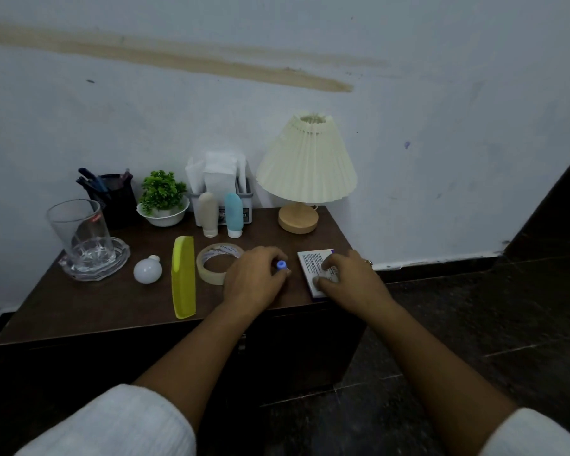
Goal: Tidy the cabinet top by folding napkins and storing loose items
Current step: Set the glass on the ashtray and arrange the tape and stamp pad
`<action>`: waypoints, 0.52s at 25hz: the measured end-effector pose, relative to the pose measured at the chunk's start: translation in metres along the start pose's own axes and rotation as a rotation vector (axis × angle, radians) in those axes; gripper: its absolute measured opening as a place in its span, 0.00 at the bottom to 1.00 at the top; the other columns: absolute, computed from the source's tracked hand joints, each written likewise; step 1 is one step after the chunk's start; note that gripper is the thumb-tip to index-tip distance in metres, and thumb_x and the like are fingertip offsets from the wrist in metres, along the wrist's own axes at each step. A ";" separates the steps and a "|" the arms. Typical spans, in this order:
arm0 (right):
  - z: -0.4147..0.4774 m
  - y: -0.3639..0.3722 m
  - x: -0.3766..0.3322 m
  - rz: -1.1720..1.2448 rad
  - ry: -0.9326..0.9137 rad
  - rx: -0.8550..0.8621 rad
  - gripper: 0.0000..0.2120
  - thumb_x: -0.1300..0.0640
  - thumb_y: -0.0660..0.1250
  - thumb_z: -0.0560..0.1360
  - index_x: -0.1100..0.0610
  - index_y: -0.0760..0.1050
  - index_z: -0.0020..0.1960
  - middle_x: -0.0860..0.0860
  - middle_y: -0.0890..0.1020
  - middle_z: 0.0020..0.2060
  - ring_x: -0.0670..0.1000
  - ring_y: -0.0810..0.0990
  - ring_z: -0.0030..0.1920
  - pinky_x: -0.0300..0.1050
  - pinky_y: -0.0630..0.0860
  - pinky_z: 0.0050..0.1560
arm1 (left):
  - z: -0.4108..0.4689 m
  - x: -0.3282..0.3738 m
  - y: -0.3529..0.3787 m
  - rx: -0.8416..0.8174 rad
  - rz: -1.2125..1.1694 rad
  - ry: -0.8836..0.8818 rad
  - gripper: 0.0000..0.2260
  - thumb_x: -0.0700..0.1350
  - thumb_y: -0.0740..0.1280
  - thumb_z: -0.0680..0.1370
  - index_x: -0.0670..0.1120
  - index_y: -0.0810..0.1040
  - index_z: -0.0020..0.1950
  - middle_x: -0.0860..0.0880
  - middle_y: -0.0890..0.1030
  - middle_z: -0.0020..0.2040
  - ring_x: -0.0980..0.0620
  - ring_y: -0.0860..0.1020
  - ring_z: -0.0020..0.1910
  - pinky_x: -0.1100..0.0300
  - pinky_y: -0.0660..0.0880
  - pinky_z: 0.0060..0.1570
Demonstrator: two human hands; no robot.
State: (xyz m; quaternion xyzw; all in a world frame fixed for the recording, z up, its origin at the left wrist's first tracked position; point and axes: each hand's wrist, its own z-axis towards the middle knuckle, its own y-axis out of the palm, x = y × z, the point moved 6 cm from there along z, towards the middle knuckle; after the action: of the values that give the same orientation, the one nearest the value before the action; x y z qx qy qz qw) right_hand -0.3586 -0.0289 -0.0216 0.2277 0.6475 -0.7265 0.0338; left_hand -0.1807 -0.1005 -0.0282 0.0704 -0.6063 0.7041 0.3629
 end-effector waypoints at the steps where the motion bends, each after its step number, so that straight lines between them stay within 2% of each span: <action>1: 0.000 0.002 0.000 -0.026 -0.006 0.005 0.21 0.40 0.70 0.75 0.49 0.77 0.63 0.53 0.75 0.61 0.55 0.76 0.61 0.50 0.76 0.57 | -0.001 0.002 0.003 -0.007 0.012 0.019 0.10 0.53 0.72 0.75 0.55 0.82 0.56 0.56 0.82 0.55 0.54 0.79 0.55 0.54 0.77 0.51; 5: 0.000 0.005 0.001 -0.046 -0.005 0.002 0.31 0.33 0.71 0.70 0.49 0.75 0.66 0.52 0.74 0.61 0.53 0.76 0.60 0.48 0.78 0.54 | 0.001 0.010 0.015 -0.020 0.025 0.049 0.09 0.53 0.71 0.76 0.55 0.82 0.55 0.56 0.83 0.53 0.55 0.80 0.52 0.53 0.78 0.50; 13: 0.012 -0.002 0.033 -0.106 0.089 0.019 0.32 0.32 0.72 0.69 0.48 0.73 0.66 0.52 0.74 0.63 0.54 0.76 0.62 0.54 0.80 0.54 | 0.007 0.021 0.026 -0.010 -0.054 0.056 0.10 0.51 0.73 0.75 0.55 0.82 0.56 0.57 0.84 0.53 0.58 0.80 0.50 0.54 0.79 0.50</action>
State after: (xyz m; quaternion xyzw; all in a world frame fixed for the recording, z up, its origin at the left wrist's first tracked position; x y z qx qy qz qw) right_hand -0.3919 -0.0321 -0.0309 0.2255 0.6524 -0.7227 -0.0358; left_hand -0.2137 -0.0977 -0.0363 0.0654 -0.5972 0.6928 0.3989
